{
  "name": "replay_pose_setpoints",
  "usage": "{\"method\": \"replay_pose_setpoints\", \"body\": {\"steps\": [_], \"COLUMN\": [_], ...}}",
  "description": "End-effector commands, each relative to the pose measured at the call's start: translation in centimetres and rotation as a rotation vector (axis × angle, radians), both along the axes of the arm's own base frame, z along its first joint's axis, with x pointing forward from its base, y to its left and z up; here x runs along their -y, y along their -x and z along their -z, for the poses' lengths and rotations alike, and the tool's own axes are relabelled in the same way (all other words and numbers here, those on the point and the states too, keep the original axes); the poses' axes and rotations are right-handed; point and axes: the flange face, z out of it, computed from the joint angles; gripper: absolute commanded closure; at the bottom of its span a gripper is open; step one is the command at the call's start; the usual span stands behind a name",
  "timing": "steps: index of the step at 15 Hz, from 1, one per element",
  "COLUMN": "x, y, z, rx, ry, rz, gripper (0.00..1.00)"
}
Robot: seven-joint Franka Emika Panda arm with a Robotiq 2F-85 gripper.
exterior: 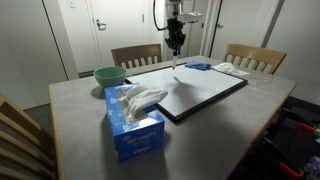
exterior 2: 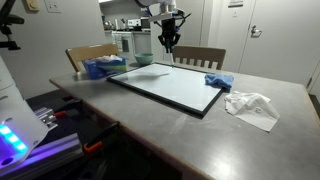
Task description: Use the green marker to draw a smiley face on the board then put it back in the bowl
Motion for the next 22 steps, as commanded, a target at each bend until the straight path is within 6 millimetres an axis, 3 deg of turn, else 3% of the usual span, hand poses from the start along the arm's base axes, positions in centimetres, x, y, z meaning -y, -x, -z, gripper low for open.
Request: {"method": "replay_pose_setpoints", "body": {"steps": [1, 8, 17, 22], "x": [1.1, 0.7, 0.2, 0.0], "y": [-0.5, -1.5, -2.1, -2.4], "z": [0.9, 1.0, 3.6, 3.5], "rx": [0.023, 0.075, 0.051, 0.048], "ry": [0.002, -0.027, -0.077, -0.085], "rz": [0.016, -0.007, -0.024, -0.032], "gripper": [0.95, 0.95, 0.95, 0.95]}}
